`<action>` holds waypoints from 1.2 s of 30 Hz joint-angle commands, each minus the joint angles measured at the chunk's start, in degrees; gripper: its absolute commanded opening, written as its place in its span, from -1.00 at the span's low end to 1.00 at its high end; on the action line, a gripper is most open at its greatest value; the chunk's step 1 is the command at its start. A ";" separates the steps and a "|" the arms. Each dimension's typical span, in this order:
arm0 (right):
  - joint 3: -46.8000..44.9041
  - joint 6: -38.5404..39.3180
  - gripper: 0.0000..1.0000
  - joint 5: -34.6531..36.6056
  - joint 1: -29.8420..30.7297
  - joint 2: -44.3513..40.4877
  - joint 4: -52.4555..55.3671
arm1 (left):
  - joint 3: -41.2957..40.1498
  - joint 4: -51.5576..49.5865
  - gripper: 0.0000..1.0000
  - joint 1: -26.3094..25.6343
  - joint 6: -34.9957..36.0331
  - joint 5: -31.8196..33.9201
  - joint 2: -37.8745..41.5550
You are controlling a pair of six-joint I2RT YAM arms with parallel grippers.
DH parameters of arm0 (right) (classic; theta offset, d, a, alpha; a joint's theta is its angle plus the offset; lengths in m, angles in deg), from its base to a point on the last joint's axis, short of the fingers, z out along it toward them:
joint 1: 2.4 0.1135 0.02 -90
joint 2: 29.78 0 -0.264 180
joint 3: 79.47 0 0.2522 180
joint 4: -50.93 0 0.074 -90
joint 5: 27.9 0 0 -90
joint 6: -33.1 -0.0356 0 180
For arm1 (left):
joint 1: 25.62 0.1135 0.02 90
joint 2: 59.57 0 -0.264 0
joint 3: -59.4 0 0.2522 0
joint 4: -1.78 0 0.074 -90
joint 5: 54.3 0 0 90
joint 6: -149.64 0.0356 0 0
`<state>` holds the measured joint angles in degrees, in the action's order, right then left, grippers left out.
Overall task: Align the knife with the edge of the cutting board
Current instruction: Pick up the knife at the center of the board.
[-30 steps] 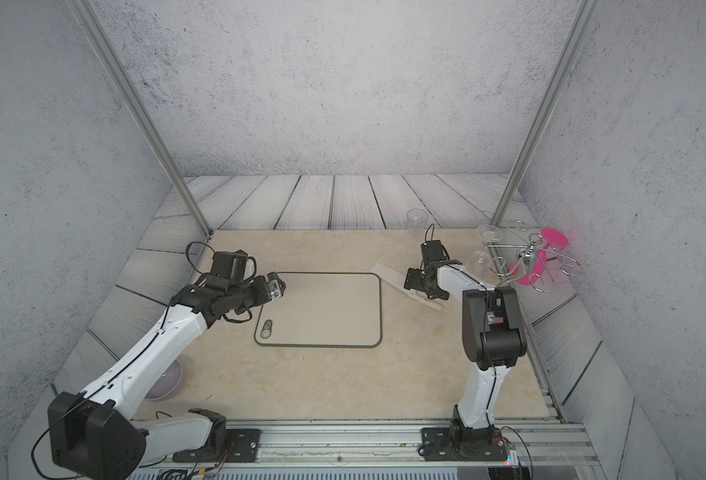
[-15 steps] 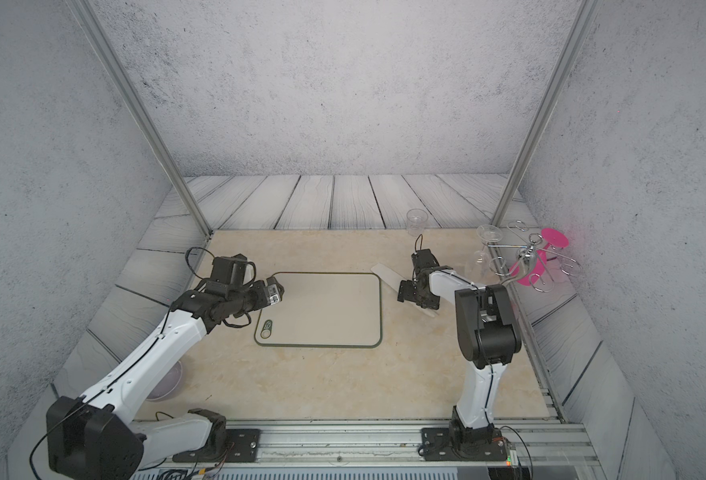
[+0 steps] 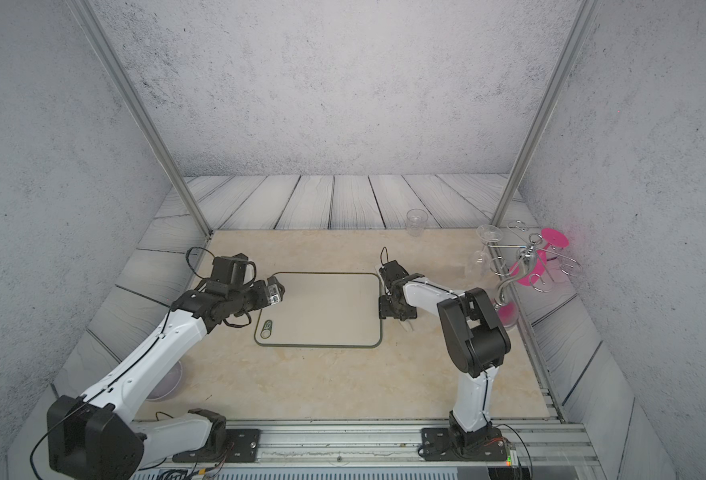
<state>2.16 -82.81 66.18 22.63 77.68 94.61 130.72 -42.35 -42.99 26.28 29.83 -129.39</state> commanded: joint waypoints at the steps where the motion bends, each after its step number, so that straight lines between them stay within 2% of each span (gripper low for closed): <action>1: 1.03 0.09 0.48 2.32 0.18 1.23 3.21 | -0.79 0.42 0.99 0.24 0.76 -0.93 -0.67; 12: 6.28 2.68 0.33 3.55 -0.33 5.98 4.35 | -0.56 -0.56 1.00 0.32 0.82 -1.18 -0.44; 16: 5.60 2.24 0.07 2.27 -0.73 5.78 3.78 | -0.69 -0.82 0.99 0.31 1.02 -0.71 -0.05; 20: 4.87 1.12 -0.06 2.90 -0.87 5.35 3.74 | -0.60 -0.71 0.99 0.30 0.98 -0.96 -0.21; 23: 4.36 -0.50 -0.28 3.93 -1.01 4.85 3.85 | -0.55 -0.68 0.99 0.31 0.95 -1.21 -0.46; 27: 3.87 -2.39 -0.43 4.00 -1.10 4.52 3.99 | -0.50 -0.59 0.99 0.27 0.95 -1.49 -0.59; 32: 4.09 -5.24 -0.52 3.69 -1.23 4.07 4.71 | -0.60 -0.54 1.00 0.31 0.86 -1.47 -0.66; 36: 3.99 -7.41 -0.39 0.51 -2.06 4.57 4.35 | -0.68 -0.61 1.00 0.30 0.85 -1.52 -0.61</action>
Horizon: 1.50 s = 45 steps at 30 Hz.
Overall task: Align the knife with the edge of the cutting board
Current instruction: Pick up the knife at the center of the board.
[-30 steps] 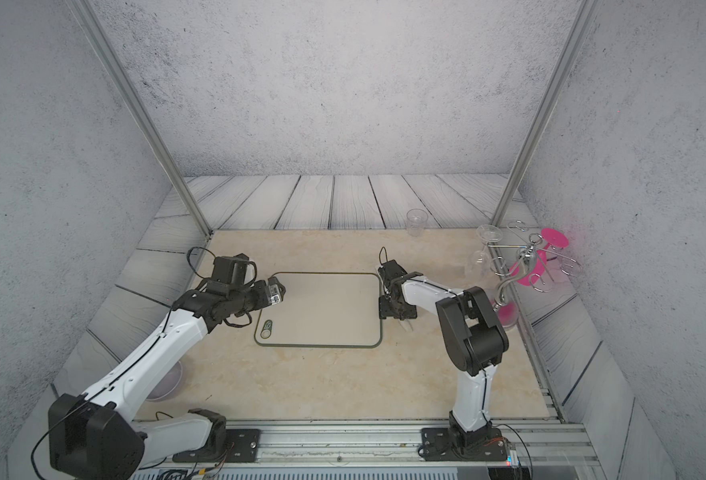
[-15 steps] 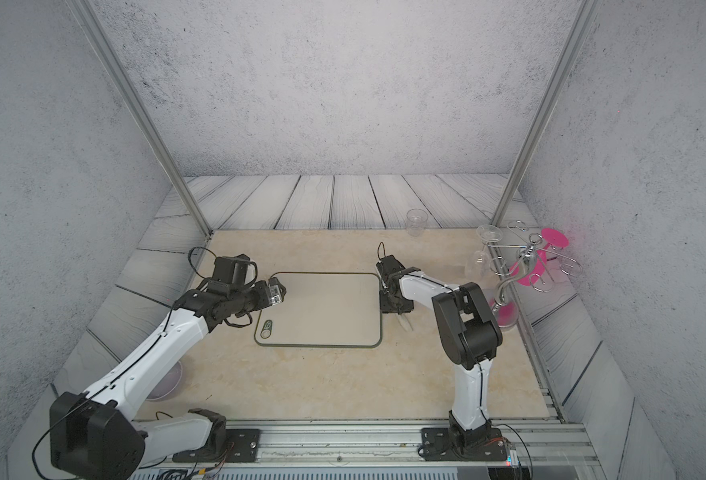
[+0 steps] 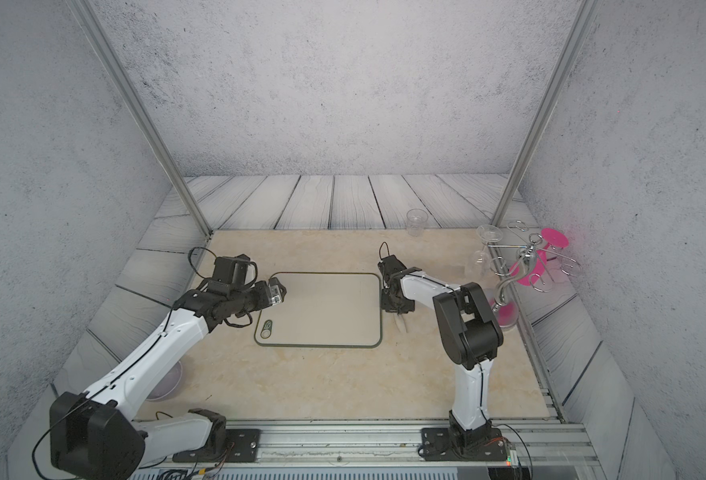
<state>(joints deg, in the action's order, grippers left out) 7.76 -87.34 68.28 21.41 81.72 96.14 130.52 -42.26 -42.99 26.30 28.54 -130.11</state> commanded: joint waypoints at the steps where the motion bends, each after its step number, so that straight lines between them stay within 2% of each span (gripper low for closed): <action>1: -1.70 -3.17 -0.37 -2.33 -1.12 0.70 2.39 | -0.48 -0.74 0.99 0.29 0.83 -0.21 0.14; 7: -3.26 -3.47 -0.30 -7.51 -3.27 1.99 0.45 | -0.49 -1.11 1.00 0.31 0.88 -0.07 0.22; 13: -4.49 -3.35 -0.31 -7.13 -3.45 1.02 0.02 | -0.41 -1.25 0.99 0.31 0.76 -0.02 -0.08; 21: -7.27 -2.37 -0.56 -7.98 -3.44 -1.31 -2.20 | -0.43 -1.08 1.00 0.27 0.86 -0.45 0.23; 29: -8.27 -3.10 -0.76 -1.51 -2.43 -7.03 -1.04 | 0.28 -1.99 0.99 0.36 0.48 -0.67 -0.95; 33: -8.96 -4.31 -0.76 2.20 -0.57 -9.57 -0.64 | 1.18 -2.99 0.99 0.31 0.56 -0.54 -2.05; 45: -10.04 -12.62 -0.76 4.73 6.50 -15.19 2.20 | 2.32 -4.88 1.00 0.31 -0.97 -1.62 -1.91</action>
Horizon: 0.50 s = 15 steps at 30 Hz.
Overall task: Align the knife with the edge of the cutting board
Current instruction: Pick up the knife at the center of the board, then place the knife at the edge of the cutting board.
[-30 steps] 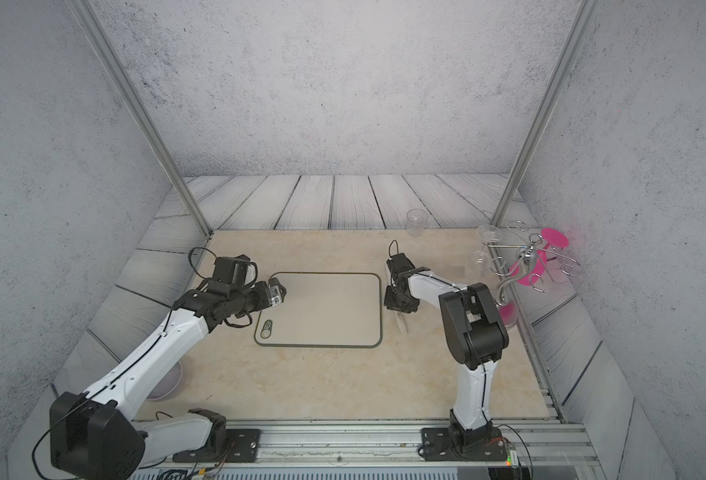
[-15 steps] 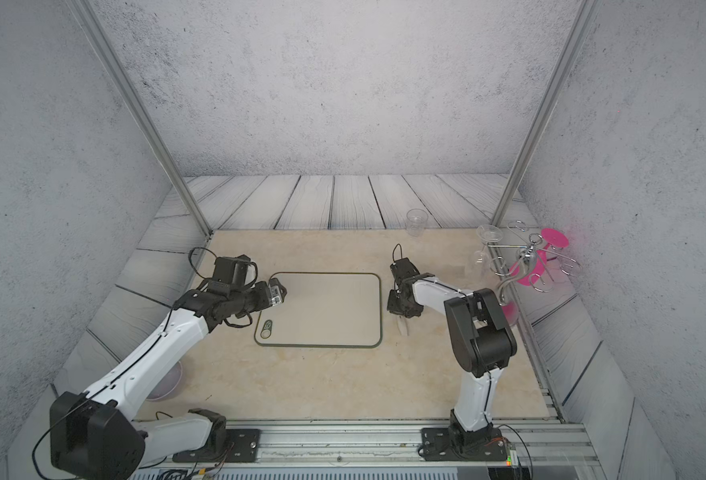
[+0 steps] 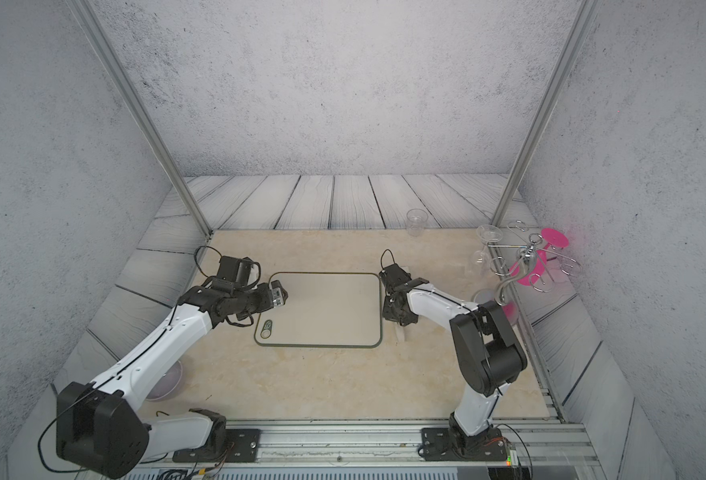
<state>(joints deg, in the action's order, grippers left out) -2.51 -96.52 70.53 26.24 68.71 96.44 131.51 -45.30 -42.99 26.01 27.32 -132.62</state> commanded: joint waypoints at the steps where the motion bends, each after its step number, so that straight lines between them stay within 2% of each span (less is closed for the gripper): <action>1: 0.36 -4.32 -0.76 2.86 2.79 -2.24 2.33 | 1.25 -2.03 1.00 0.31 -0.98 -0.46 0.85; 9: 1.16 -12.26 -0.76 3.77 10.10 -0.64 2.32 | -0.49 -4.50 0.99 0.31 -2.12 0.69 4.61; 15: 1.71 -16.94 -0.76 4.54 14.39 1.36 1.33 | -0.89 -7.64 0.99 0.27 -2.06 -1.09 5.98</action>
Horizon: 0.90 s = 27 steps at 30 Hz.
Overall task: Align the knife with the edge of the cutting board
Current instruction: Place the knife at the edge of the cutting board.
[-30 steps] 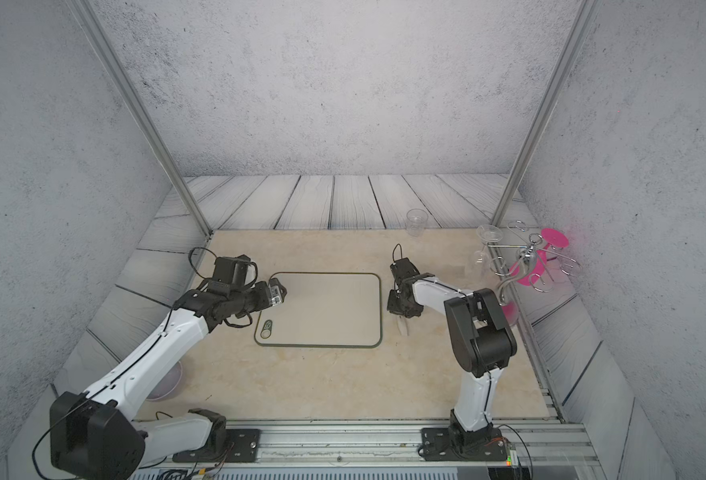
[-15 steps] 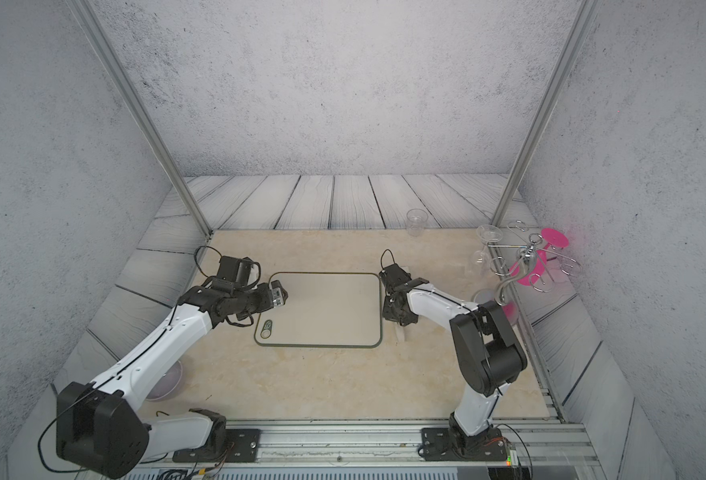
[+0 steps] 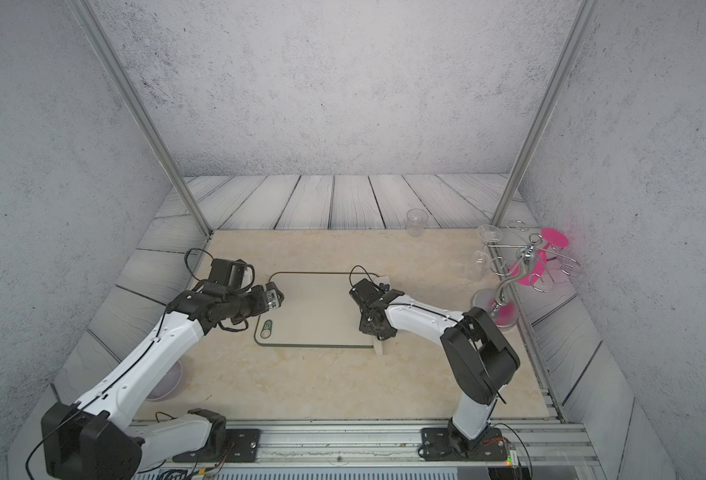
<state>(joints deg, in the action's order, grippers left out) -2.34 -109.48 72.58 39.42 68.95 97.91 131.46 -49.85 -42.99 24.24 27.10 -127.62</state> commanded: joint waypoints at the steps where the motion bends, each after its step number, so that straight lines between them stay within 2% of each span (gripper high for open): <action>1: 1.68 -4.60 -0.76 2.30 1.58 1.71 -0.46 | -0.91 -3.47 1.00 0.25 -0.22 -0.98 1.17; 7: 3.13 -7.10 -0.76 2.54 4.87 4.53 -0.92 | -0.84 -5.29 1.00 0.23 0.40 -1.90 1.82; 13: 3.25 -8.60 -0.76 1.36 5.70 5.68 -2.61 | 0.27 -7.31 0.99 0.23 1.02 -1.74 1.31; 27: 3.20 -8.11 -0.76 1.23 8.15 4.99 -4.03 | 1.29 -8.71 1.00 0.24 0.96 -1.95 0.72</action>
<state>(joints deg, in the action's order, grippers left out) -0.20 -118.05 73.57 47.05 73.87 94.32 131.18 -57.30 -42.99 24.72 25.33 -126.72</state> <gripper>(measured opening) 0.171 0.998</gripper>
